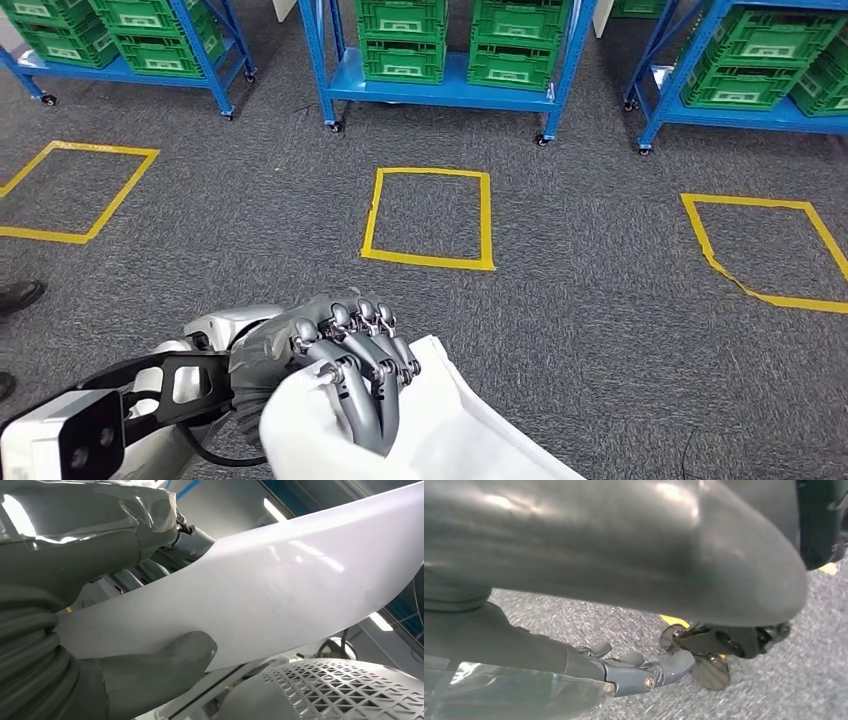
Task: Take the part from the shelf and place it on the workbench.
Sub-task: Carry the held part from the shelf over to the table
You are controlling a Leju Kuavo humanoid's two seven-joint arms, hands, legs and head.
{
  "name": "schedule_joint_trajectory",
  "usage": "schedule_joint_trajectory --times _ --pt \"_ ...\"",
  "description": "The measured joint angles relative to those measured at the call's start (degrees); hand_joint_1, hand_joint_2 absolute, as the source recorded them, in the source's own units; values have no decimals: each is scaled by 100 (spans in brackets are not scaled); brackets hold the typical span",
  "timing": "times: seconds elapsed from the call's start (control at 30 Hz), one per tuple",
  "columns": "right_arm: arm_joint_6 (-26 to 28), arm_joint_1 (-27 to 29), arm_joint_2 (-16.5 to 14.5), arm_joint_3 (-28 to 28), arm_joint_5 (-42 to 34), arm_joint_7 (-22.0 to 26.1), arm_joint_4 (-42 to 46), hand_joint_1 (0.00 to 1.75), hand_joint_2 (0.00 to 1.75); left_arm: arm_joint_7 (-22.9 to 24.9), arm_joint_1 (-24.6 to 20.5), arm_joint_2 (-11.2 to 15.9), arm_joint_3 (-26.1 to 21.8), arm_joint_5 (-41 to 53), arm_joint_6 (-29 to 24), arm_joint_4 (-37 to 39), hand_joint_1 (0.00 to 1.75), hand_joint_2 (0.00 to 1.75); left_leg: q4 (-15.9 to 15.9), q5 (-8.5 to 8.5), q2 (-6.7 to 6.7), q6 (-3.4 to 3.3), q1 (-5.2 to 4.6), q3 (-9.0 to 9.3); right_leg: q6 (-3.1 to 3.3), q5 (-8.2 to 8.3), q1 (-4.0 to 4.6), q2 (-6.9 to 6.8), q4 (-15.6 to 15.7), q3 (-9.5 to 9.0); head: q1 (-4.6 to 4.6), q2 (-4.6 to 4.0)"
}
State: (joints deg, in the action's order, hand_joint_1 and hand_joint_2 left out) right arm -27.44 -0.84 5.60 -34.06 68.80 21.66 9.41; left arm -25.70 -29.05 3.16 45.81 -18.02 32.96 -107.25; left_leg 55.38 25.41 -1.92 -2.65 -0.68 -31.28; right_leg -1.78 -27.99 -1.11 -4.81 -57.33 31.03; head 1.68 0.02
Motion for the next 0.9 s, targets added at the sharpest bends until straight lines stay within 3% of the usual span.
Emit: schedule_joint_trajectory --times 0.03,0.1,0.17,0.2,0.23,0.3,0.37,0.43,0.47,0.53,0.6,0.67,0.7,0.77,0.8,0.87,0.9 --pt "16 3 4 4 -22 -49 -2 0 0 -10 -9 -10 3 37 -19 6 175 175 -63 -51 61 -34 13 17 16 -114 -1 128 -210 100 -12 0" --pt "43 21 30 -7 -110 -187 -10 0 0 -21 -3 -23 17 113 -52 23 175 175 -92 -103 191 -76 10 -21 64 -436 -11 374 -957 460 -39 0" --pt "51 43 57 -44 -256 -334 -19 0 0 -20 31 -23 30 152 -66 33 175 175 -78 -123 343 -82 -8 -60 41 -597 -12 447 -1518 746 -51 0" --pt "53 49 66 -83 -350 -406 -22 0 0 -20 43 -22 33 161 -67 36 175 175 -64 -128 421 -81 -11 -71 -4 -539 -17 458 -1489 742 -51 0" --pt "62 50 70 -135 -455 -481 -25 0 0 -21 49 -21 33 168 -68 36 175 175 -38 -126 495 -72 -11 -79 -61 -393 -28 480 -1219 621 -51 0" --pt "99 51 74 -275 -675 -648 -26 0 0 -22 59 -21 30 184 -64 34 175 175 54 -99 635 -33 -20 -123 -137 -60 -60 644 -406 250 -58 0" --pt "151 51 72 -438 -871 -814 -24 0 0 -22 78 -22 19 202 -56 33 175 175 141 -78 746 19 -32 -203 -88 73 -69 749 0 74 -64 0" --pt "204 48 57 -614 -1035 -986 -5 0 0 -22 107 -21 4 225 -39 31 175 175 169 -86 822 64 -23 -262 0 85 -60 671 9 78 -67 0" --pt "228 48 45 -698 -1113 -1069 14 0 0 -22 116 -19 -1 232 -26 28 175 175 194 -75 781 92 -19 -285 25 95 -63 626 14 77 -68 0" --pt "251 61 18 -858 -1256 -1224 74 0 0 -22 118 -13 -6 237 -4 21 175 175 474 97 540 164 -10 -428 84 103 -83 530 25 65 -35 0" --pt "245 104 -1 -1017 -1369 -1355 159 0 0 -22 121 -7 -7 239 2 15 175 175 1189 444 300 233 29 -779 124 92 -70 417 25 60 2 0" --pt "214 162 -17 -1155 -1427 -1456 258 0 0 -20 134 2 -4 240 6 15 175 175 1832 645 248 270 83 -1116 138 81 -62 277 24 59 3 0" --pt "192 180 -26 -1209 -1438 -1494 306 0 0 -17 138 9 -3 241 9 15 175 175 1871 598 231 278 102 -1151 141 75 -61 208 23 58 3 0" --pt "157 192 -51 -1296 -1444 -1539 395 0 0 -11 136 15 0 241 15 15 175 175 1301 268 128 263 118 -877 134 61 -58 91 24 43 4 0" --pt "147 198 -64 -1330 -1444 -1552 433 0 0 -9 127 16 1 241 19 14 175 175 874 118 -22 244 101 -655 118 50 -49 39 24 29 4 0" --pt "142 218 -87 -1394 -1444 -1570 495 0 0 -3 110 13 2 241 27 10 175 175 321 -20 -226 194 49 -364 68 22 -16 -64 26 7 0 0" --pt "141 229 -94 -1417 -1443 -1580 518 0 0 0 108 12 3 242 30 9 175 175 237 -11 -249 174 21 -331 41 9 -2 -126 30 -4 -4 0"
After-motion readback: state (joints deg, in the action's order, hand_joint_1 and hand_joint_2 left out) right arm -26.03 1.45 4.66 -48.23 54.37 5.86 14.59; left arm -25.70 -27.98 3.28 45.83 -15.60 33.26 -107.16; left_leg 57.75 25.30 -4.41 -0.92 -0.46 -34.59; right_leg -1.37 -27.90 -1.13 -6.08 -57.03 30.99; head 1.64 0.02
